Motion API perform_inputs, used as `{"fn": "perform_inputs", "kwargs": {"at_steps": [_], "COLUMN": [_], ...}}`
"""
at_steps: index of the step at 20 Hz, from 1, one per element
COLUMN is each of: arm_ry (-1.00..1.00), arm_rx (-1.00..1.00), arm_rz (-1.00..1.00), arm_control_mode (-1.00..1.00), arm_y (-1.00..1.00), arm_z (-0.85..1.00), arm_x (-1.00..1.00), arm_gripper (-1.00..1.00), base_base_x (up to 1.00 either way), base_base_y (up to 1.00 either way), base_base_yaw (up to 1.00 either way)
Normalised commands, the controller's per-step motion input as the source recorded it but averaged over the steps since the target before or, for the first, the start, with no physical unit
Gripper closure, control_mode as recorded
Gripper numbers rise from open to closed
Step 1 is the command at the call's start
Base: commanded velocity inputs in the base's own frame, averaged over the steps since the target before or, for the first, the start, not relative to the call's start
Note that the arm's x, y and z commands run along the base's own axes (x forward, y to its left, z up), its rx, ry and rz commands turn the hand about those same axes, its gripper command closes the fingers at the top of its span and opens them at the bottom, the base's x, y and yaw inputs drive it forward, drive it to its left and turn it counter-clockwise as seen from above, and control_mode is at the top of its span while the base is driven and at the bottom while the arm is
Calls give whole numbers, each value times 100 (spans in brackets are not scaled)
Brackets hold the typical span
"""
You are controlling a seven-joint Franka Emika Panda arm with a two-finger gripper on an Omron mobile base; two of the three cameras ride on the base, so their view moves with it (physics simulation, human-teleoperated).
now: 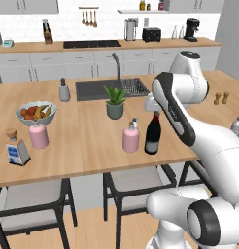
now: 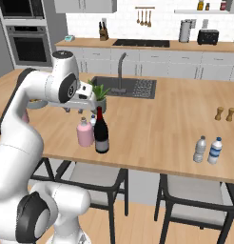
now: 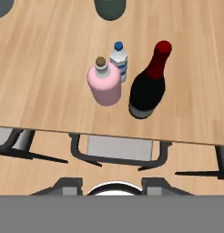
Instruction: Move the plastic bottles in the middle to the plastics group, and the glass bottles in the middle to the glass group.
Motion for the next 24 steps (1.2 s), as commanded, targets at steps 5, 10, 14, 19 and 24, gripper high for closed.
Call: {"fn": "perform_inputs", "kwargs": {"at_steps": [5, 10, 14, 19, 24], "arm_ry": [2, 0, 0, 6, 1], "arm_rx": [-2, -3, 0, 0, 0], "arm_rz": [0, 0, 0, 0, 0], "arm_control_mode": [-100, -100, -100, -100, -100], "arm_y": [-2, -29, -38, -31, 2], "arm_z": [-9, -11, 0, 0, -8], "arm_x": [-4, -1, 3, 42, 56], "arm_gripper": [-100, -100, -100, -100, -100], "base_base_x": [0, 0, 0, 0, 0], "base_base_y": [0, 0, 0, 0, 0], "base_base_yaw": [0, 0, 0, 0, 0]}}
